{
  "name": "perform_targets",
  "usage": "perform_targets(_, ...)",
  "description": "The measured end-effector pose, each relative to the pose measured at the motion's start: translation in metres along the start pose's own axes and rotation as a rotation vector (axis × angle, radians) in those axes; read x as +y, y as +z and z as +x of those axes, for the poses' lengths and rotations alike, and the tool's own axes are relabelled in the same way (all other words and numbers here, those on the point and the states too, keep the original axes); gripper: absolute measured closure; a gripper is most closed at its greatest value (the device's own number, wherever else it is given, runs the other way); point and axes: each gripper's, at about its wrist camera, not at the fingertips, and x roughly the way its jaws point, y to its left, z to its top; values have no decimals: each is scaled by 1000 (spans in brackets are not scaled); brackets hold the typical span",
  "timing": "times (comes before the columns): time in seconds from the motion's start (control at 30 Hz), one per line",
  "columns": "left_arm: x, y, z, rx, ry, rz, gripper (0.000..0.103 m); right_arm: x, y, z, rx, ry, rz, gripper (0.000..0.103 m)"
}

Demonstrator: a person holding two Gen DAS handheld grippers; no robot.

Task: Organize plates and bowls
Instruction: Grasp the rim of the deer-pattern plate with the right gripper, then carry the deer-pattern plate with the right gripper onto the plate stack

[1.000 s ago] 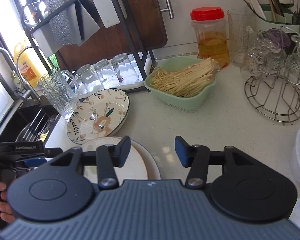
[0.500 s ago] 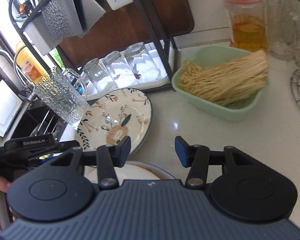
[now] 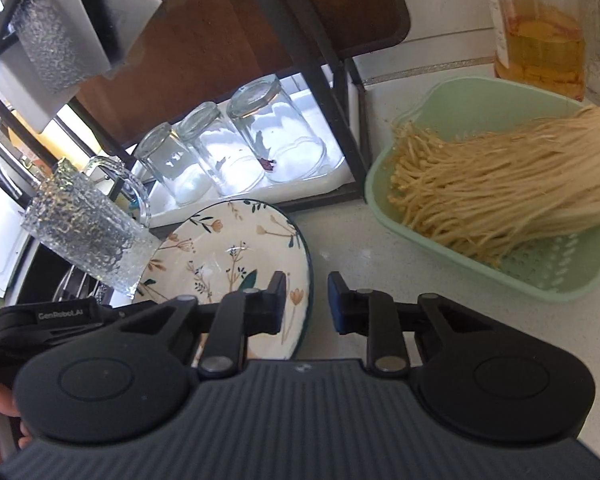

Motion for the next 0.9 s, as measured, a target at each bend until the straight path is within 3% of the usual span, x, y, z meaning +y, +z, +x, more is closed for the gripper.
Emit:
perform_targets(0.17,-4,3,5,11,-9,25,83,5,2,15,30,-19,-5,82)
perform_targets(0.33,-14,-1,1,11,36,70,84,-2,1,24,37,3,31,83)
perform_targets(0.47,-11,-5,-1,17,-1,29,84,-15,7,22,46,28,113,83)
perform_targets(0.9,-28,0,-17,-38,-48,52,84,-19,18,-11,-13,47,97,82)
